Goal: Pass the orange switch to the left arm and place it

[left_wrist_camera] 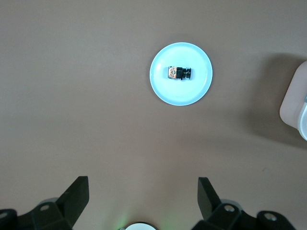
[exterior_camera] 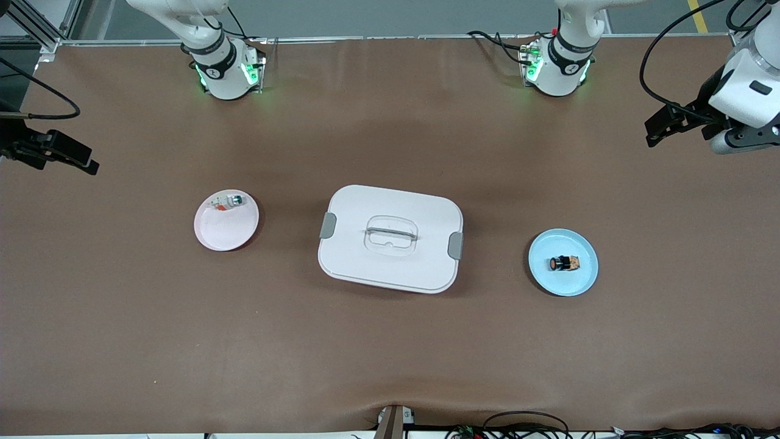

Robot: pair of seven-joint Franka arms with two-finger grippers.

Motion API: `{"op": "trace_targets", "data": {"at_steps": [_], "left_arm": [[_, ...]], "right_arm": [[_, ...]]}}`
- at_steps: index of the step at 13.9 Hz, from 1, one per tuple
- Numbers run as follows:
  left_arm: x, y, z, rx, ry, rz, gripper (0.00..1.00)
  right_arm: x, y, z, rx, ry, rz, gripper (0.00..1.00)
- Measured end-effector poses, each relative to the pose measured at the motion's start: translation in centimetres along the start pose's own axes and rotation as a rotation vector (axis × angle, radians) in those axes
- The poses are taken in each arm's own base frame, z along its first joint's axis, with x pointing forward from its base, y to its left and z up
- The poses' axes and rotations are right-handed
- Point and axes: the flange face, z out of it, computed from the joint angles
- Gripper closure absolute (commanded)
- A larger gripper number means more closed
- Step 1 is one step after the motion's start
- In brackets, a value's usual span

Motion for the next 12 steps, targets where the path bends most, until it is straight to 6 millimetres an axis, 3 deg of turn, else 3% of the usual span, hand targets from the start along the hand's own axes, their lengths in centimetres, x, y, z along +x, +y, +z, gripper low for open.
{"op": "trace_targets", "data": {"at_steps": [12], "left_arm": [[-0.19,0.80,-0.23,-0.038,-0.006,0.088,0.00]], "right_arm": [[0.05,-0.23,-0.05,0.000,0.007,-0.013,0.00]]}}
